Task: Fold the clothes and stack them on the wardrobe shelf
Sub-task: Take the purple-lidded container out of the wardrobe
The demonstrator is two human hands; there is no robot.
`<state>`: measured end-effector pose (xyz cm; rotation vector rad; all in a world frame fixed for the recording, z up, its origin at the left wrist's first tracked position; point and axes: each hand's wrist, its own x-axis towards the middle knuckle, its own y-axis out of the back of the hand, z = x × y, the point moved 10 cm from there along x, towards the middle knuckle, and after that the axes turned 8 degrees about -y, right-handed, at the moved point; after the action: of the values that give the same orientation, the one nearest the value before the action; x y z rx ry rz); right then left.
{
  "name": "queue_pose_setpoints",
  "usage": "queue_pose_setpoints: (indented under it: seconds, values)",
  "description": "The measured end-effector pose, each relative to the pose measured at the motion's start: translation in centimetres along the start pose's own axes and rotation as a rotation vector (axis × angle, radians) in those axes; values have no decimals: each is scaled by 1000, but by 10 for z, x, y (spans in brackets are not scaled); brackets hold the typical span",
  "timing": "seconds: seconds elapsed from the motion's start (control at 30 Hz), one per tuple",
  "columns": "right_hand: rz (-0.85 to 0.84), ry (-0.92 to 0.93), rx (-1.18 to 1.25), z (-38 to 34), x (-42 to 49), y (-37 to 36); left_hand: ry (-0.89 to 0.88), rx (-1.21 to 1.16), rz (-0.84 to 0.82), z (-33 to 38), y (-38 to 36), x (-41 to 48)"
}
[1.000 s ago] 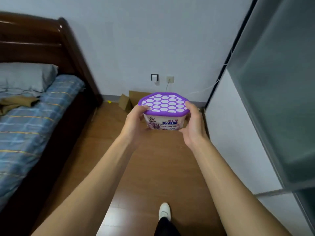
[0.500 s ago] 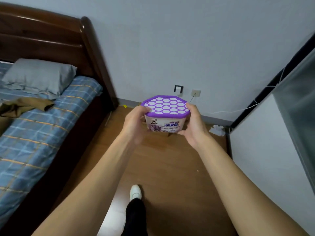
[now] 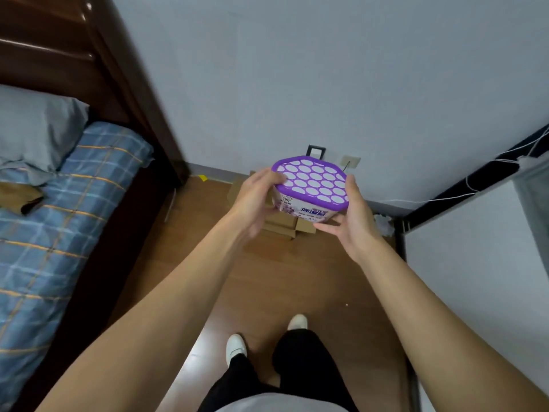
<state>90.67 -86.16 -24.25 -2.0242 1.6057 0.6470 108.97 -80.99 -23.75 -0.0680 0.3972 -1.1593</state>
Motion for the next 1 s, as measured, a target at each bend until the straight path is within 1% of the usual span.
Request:
queue_pose_setpoints:
  seconds: [0.13,0.23,0.3,0.43,0.63,0.8,0.87,1.0]
  values:
    - [73,-2,-29,-17,74,5,73,76,-48,-21,0,73]
    - [63,-49,-31,-18,142,8,189,116,-48,-49,4,124]
    - [36,-102,-42,-20,187,6,246,71,-12,-66,6,158]
    - [-20,-170,-60,-26,263,2,308,17,115,-90,9,222]
    - [-94,-275,-72,-21,362,-20,346,63,169,-133,39,306]
    - [-32,-306,-42,25,447,-47,380,34,135,-205,84,377]
    - [8,-317,-8,59,484,-53,385,29,125,-244,104,408]
    - [49,-315,11,134,554,-65,414,-10,164,-330,148,458]
